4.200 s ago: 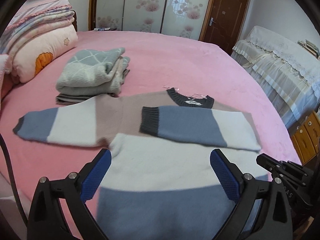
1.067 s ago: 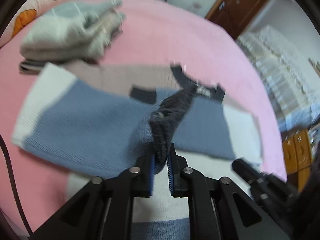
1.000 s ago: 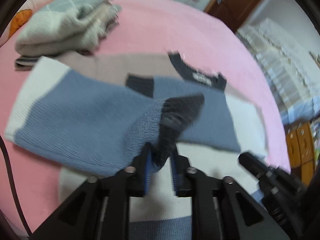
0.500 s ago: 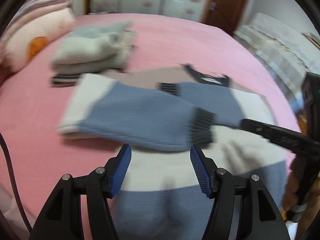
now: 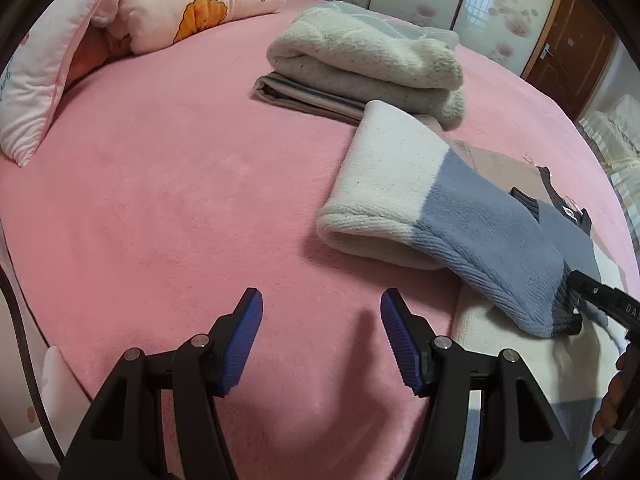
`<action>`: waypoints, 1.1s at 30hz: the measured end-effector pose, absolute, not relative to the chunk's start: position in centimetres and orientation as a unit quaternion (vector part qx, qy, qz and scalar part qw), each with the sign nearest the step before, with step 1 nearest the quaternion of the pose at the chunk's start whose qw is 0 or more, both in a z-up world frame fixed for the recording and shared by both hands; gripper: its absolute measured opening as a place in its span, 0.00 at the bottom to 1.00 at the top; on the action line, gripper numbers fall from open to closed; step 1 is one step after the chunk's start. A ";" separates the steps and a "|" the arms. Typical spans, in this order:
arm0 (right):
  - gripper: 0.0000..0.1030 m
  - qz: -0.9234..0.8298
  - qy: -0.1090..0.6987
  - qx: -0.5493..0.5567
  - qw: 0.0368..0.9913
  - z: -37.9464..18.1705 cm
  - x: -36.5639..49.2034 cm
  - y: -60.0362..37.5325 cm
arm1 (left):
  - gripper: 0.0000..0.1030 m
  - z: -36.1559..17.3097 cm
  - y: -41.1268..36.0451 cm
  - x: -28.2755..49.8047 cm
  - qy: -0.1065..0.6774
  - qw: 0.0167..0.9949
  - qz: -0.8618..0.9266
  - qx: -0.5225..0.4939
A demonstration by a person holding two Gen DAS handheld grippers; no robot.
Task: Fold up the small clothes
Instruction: 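Grasp the sweater's side edge with the right tool and lift it over the body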
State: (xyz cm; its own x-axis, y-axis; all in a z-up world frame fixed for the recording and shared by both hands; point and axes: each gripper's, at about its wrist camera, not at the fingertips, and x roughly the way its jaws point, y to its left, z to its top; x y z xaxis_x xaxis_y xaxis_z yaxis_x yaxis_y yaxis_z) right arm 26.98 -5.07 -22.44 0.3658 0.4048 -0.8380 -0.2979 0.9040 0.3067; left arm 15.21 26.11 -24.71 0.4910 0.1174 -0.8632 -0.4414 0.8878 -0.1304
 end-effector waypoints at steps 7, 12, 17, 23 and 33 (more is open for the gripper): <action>0.07 0.253 0.511 0.041 0.821 -20.6 26.1 -3.5 | 0.59 -25.8 25.2 17.0 0.471 0.848 0.138 -0.202; 0.07 0.263 0.431 0.044 0.862 -12.7 26.3 -4.2 | 0.60 -25.6 24.8 18.1 0.467 0.846 0.124 -0.224; 0.07 0.245 0.347 0.007 0.905 -5.3 27.3 -3.8 | 0.61 -25.8 24.0 19.6 0.466 0.843 0.113 -0.244; 0.07 0.196 0.329 -0.028 0.923 -3.8 28.7 -5.3 | 0.61 -25.6 23.0 20.7 0.464 0.841 0.100 -0.260; 0.07 0.131 0.344 -0.027 0.929 -4.5 29.5 -11.7 | 0.58 -24.8 19.9 23.1 0.471 0.852 0.123 -0.194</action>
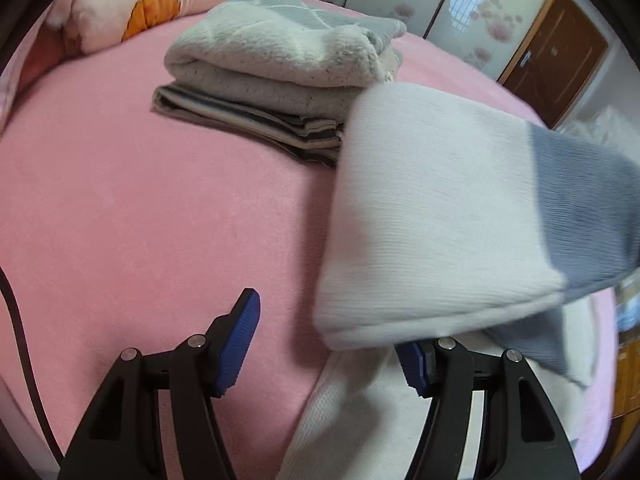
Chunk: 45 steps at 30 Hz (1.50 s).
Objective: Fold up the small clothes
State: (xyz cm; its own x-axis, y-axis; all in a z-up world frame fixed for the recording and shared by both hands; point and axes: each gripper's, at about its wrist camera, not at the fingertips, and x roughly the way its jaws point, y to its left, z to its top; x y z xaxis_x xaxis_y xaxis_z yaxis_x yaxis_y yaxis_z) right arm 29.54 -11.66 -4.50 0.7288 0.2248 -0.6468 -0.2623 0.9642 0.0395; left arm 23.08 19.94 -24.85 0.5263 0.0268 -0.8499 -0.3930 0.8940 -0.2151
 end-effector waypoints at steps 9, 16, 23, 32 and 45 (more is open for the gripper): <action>0.07 0.065 0.400 0.010 0.914 -9.3 30.6 -19.9 | 0.28 -25.2 16.7 24.0 0.480 0.858 0.112 -0.145; 0.07 0.051 0.488 0.065 0.869 -17.0 31.8 -23.2 | 0.28 -25.9 16.7 24.4 0.491 0.850 0.116 -0.154; 0.22 0.053 0.522 0.151 0.837 -20.2 31.6 -26.5 | 0.30 -26.2 17.1 24.2 0.498 0.845 0.114 -0.158; 0.36 0.091 0.520 0.204 0.824 -20.9 27.7 -27.9 | 0.31 -26.4 17.3 23.8 0.496 0.844 0.114 -0.168; 0.11 0.077 0.499 0.172 0.846 -20.2 26.4 -26.7 | 0.31 -26.7 17.5 23.7 0.500 0.843 0.114 -0.163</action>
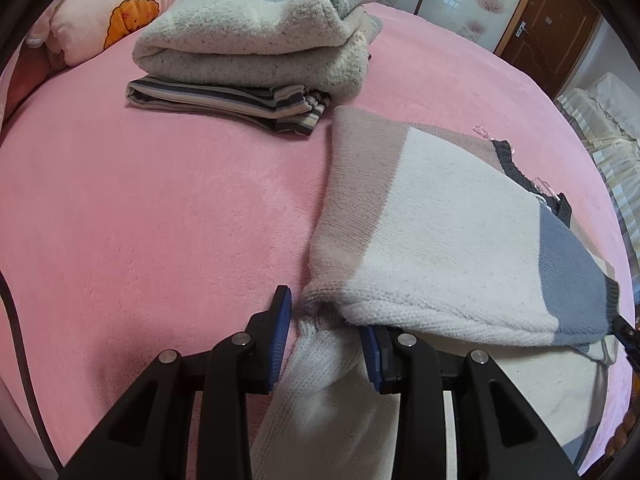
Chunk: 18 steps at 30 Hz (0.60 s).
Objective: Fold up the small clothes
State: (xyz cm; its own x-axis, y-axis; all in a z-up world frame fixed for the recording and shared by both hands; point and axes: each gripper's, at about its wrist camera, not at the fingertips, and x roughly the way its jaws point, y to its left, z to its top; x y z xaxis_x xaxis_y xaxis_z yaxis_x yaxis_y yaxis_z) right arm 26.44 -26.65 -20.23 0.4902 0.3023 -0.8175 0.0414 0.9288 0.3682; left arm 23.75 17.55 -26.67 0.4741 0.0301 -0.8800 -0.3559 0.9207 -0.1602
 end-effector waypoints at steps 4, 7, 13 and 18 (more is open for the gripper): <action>0.11 0.059 0.514 0.127 0.846 -20.5 25.8 -26.1 | 0.31 -26.8 17.2 23.9 0.504 0.843 0.115 -0.151; 0.11 0.052 0.519 0.118 0.845 -21.3 26.0 -26.0 | 0.31 -26.8 17.2 24.1 0.509 0.841 0.112 -0.146; 0.11 0.037 0.512 0.073 0.855 -21.5 26.4 -24.9 | 0.36 -26.5 16.9 24.4 0.514 0.841 0.103 -0.133; 0.23 0.015 0.510 0.018 0.860 -20.5 26.1 -23.6 | 0.61 -25.0 16.9 23.2 0.510 0.846 0.104 -0.117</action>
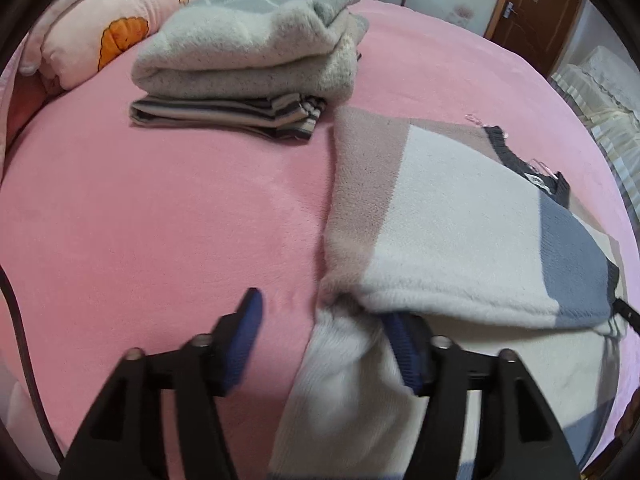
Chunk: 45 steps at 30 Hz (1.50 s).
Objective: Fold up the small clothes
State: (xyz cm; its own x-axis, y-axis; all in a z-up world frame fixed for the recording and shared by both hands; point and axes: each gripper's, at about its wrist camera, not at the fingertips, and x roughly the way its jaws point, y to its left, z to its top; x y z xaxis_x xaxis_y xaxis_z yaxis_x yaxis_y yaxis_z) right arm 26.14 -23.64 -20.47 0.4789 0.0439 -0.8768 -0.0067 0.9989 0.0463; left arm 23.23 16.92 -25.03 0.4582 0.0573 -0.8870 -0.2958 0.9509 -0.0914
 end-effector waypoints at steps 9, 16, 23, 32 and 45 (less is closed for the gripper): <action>0.39 0.053 0.444 0.008 0.895 -15.7 23.4 -21.1 | 0.65 -19.9 17.5 20.6 0.460 0.877 0.068 -0.117; 0.39 0.129 0.445 0.003 0.886 -16.7 24.8 -13.9 | 0.63 -19.7 14.9 26.1 0.421 0.897 0.024 -0.134; 0.39 0.157 0.459 -0.005 0.875 -19.5 28.9 -9.4 | 0.63 -22.6 12.3 30.3 0.426 0.897 0.015 -0.120; 0.34 0.068 0.463 -0.066 0.881 -22.0 29.9 -15.3 | 0.62 -26.4 13.1 29.2 0.440 0.893 0.035 -0.088; 0.00 -0.003 0.481 -0.017 0.876 -22.9 28.6 -24.8 | 0.62 -26.4 15.6 27.8 0.436 0.893 0.034 -0.108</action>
State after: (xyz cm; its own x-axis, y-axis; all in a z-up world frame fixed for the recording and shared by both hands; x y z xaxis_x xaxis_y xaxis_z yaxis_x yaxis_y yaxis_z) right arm 28.60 -24.82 -22.95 0.5367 -0.0222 -0.8435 -0.0113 0.9994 -0.0335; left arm 27.80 15.61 -26.42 0.6178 -0.0325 -0.7857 -0.1553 0.9744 -0.1624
